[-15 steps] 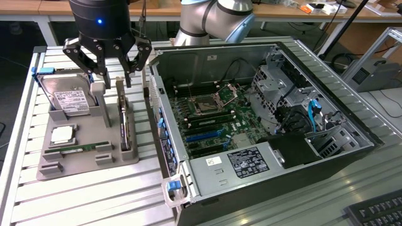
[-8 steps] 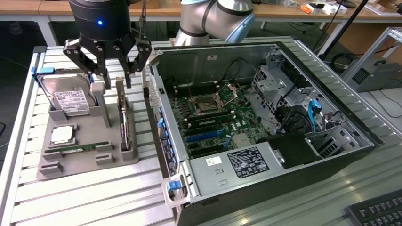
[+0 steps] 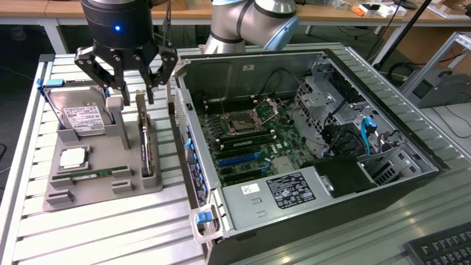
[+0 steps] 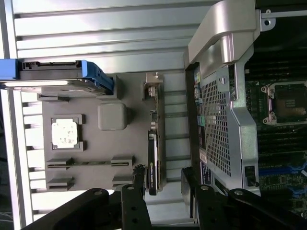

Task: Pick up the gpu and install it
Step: 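Pick up the gpu and move the gpu toward the slot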

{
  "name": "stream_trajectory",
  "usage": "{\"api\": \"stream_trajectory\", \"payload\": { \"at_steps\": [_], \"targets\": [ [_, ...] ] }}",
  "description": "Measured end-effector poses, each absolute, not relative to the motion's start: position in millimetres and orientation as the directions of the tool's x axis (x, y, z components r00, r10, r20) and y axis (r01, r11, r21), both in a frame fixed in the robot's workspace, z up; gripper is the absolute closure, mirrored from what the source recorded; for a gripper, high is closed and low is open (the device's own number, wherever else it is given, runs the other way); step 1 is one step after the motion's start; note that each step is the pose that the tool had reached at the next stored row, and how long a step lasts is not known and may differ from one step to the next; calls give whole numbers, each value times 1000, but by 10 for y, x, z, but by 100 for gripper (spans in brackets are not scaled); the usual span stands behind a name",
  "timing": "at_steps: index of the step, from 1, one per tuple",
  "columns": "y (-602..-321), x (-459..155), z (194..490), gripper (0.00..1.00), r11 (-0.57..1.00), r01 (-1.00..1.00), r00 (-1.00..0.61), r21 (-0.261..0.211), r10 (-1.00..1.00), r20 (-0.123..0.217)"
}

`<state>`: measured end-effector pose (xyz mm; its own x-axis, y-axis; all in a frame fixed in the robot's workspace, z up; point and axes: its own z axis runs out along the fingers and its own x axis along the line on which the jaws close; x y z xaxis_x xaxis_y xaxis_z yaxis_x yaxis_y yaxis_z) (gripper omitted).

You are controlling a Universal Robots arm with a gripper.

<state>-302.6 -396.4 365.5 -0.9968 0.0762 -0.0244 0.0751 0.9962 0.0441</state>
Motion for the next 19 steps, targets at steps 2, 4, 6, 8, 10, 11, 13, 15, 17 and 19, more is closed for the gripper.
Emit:
{"api": "stream_trajectory", "payload": {
  "at_steps": [2, 4, 6, 8, 10, 11, 13, 15, 17, 19],
  "targets": [
    [-3964, -3026, 3651, 56, 996, 75, -997, 44, 76, -24],
    [-3964, -3026, 3647, 56, 996, 75, -997, 44, 76, -24],
    [-3964, -3026, 3643, 56, 996, 75, -997, 44, 76, -24],
    [-3964, -3026, 3638, 56, 996, 75, -997, 44, 76, -24],
    [-3964, -3026, 3634, 56, 996, 75, -997, 44, 76, -24],
    [-3964, -3026, 3631, 56, 996, 75, -997, 44, 76, -24],
    [-3964, -3026, 3627, 56, 996, 75, -997, 44, 76, -24],
    [-3964, -3026, 3620, 56, 996, 75, -997, 44, 76, -24],
    [-3964, -3026, 3616, 56, 996, 75, -997, 44, 76, -24],
    [-3964, -3026, 3611, 56, 996, 75, -997, 44, 76, -24]
  ]
}}
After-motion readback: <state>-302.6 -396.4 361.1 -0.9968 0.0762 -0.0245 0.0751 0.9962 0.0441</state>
